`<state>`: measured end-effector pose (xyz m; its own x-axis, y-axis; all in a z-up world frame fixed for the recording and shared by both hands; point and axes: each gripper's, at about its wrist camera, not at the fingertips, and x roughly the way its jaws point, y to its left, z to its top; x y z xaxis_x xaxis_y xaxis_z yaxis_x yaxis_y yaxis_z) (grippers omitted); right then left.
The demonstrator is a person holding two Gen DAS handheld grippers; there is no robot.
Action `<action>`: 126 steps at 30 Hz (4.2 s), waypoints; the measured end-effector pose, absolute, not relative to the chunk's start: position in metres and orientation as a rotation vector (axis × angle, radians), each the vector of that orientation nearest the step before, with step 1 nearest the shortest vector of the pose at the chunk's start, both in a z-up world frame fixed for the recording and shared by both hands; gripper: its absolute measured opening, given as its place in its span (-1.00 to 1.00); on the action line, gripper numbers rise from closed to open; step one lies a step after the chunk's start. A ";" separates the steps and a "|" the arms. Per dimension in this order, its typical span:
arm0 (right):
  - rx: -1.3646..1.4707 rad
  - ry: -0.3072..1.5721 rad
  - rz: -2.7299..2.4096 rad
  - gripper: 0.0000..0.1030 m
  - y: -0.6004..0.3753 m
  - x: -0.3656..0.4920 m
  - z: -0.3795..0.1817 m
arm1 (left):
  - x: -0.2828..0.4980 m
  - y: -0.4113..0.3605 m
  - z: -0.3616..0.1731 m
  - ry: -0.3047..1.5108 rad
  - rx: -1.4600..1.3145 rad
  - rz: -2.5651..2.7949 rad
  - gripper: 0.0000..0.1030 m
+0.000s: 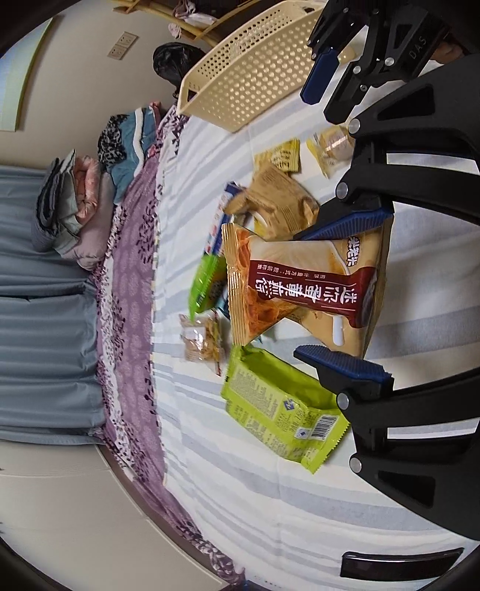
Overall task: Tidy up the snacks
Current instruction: 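Grasp the tan chip bag with the left tool while the right tool grasps the clear cookie packet, then carry both packets to the cream basket and open both tools to drop them, then move both tools back over the snack pile on the bed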
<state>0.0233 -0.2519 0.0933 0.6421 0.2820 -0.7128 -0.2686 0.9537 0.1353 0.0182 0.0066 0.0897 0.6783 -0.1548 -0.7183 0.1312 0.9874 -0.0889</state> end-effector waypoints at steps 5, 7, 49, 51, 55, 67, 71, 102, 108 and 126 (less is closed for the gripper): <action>0.034 0.815 0.307 -0.19 -0.263 0.021 0.093 | 0.010 -0.007 0.109 0.769 -0.010 -0.189 0.11; 0.058 0.852 0.307 -0.18 -0.264 0.024 0.082 | 0.008 -0.012 0.114 0.759 -0.002 -0.198 0.11; 0.100 0.663 0.203 -0.24 -0.301 0.021 0.135 | 0.011 -0.029 0.032 0.957 0.067 -0.274 -0.23; 0.119 0.625 0.177 -0.24 -0.313 0.017 0.147 | 0.011 -0.030 0.043 0.928 0.065 -0.271 -0.23; 0.150 0.558 0.104 -0.24 -0.345 0.008 0.166 | 0.010 -0.036 0.072 0.863 0.064 -0.283 -0.24; 0.244 0.561 -0.217 0.13 -0.456 -0.004 0.150 | 0.004 -0.099 0.134 0.739 0.124 -0.419 -0.24; 0.275 0.549 -0.280 0.35 -0.479 -0.014 0.139 | 0.004 -0.128 0.143 0.732 0.144 -0.471 -0.24; 0.356 0.510 -0.379 0.35 -0.521 -0.044 0.124 | 0.026 -0.303 0.157 0.735 0.143 -0.775 0.86; 0.335 0.496 -0.344 0.35 -0.505 -0.040 0.133 | 0.030 -0.281 0.165 0.710 0.142 -0.730 0.87; 0.272 0.483 -0.188 0.90 -0.432 -0.023 0.158 | 0.040 -0.193 0.179 0.673 0.108 -0.574 0.94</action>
